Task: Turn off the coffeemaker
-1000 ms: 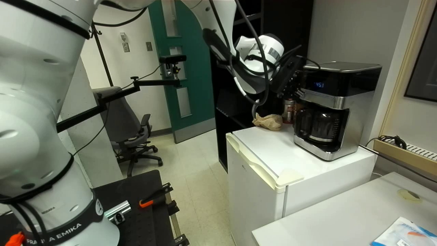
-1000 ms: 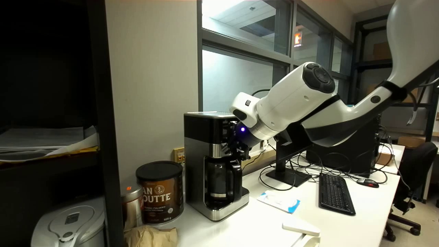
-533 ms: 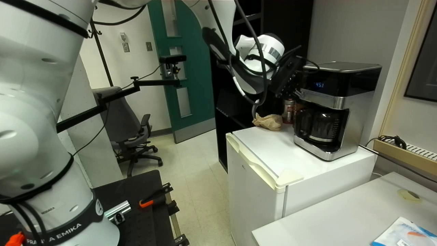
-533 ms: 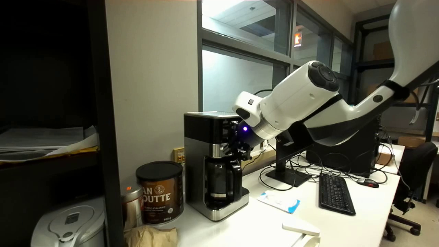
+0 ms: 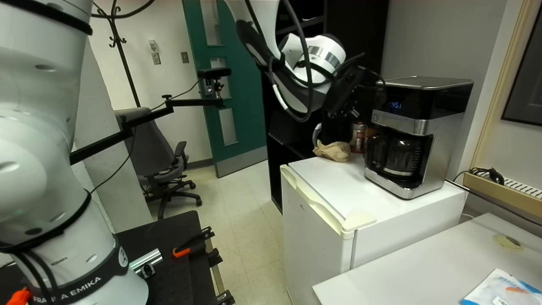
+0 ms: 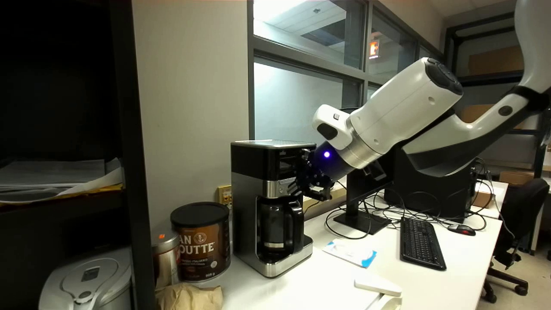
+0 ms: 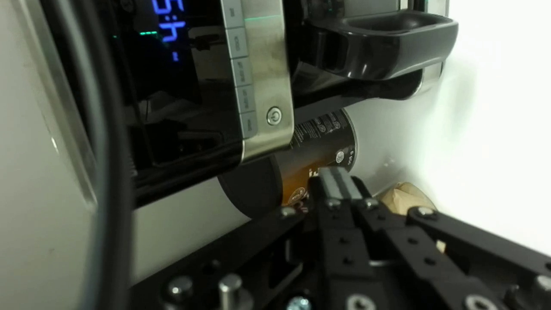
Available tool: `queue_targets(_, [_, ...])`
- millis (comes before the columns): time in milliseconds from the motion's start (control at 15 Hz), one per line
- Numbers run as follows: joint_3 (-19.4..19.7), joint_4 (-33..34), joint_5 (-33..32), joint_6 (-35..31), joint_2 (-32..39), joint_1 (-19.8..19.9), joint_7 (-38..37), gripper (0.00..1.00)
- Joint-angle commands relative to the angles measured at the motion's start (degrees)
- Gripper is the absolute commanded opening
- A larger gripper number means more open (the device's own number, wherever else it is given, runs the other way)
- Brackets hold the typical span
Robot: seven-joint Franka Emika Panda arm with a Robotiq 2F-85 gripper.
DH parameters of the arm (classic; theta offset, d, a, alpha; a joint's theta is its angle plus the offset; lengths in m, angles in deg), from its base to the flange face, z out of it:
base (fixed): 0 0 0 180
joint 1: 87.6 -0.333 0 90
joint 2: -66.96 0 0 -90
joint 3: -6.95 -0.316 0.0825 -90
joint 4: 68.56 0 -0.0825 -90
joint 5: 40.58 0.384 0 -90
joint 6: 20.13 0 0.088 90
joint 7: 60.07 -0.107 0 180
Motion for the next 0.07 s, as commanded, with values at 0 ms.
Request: queue_targets(0, [0.0, -4.3, -1.2, -1.9, -3.8, 0.2, -0.3, 0.0])
